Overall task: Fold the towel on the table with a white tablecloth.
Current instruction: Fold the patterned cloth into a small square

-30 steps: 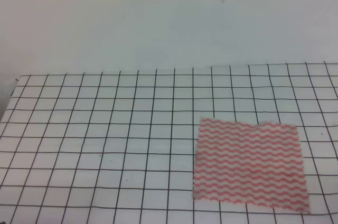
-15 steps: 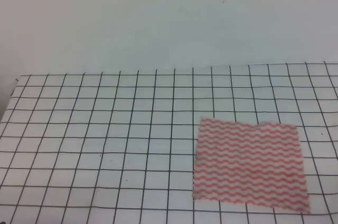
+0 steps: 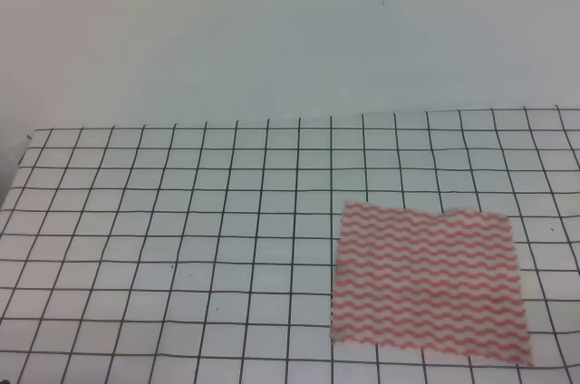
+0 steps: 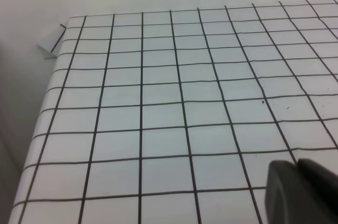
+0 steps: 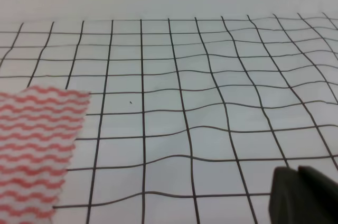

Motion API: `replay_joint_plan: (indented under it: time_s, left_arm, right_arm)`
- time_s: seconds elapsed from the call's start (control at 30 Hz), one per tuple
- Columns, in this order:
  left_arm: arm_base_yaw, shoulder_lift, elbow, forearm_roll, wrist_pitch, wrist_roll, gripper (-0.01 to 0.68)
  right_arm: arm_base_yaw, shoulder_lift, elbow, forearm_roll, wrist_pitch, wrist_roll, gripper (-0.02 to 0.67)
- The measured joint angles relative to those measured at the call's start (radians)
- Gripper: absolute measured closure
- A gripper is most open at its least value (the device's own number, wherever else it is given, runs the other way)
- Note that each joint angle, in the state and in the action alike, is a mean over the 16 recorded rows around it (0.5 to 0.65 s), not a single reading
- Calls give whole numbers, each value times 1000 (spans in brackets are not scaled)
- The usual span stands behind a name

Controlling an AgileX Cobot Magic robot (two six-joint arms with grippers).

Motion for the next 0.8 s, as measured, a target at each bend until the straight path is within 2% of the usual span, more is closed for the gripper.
replay_joint_plan:
  time_s: [0.23,0.47,0.6,0.8]
  left_arm:
    - [0,0,0,13,-25,32,675]
    - [0,1,-4,-72,-76,66,675]
    - [0,1,-6,-221,-116,73,675]
    - [0,0,-8,-571,-161,56,675]
  right_arm:
    - [0,0,0,41,-5,4,652]
    - [0,0,1,189,-60,12,652]
    - [0,0,1,328,-106,19,652]
    - [0,0,2,578,-179,34,652]
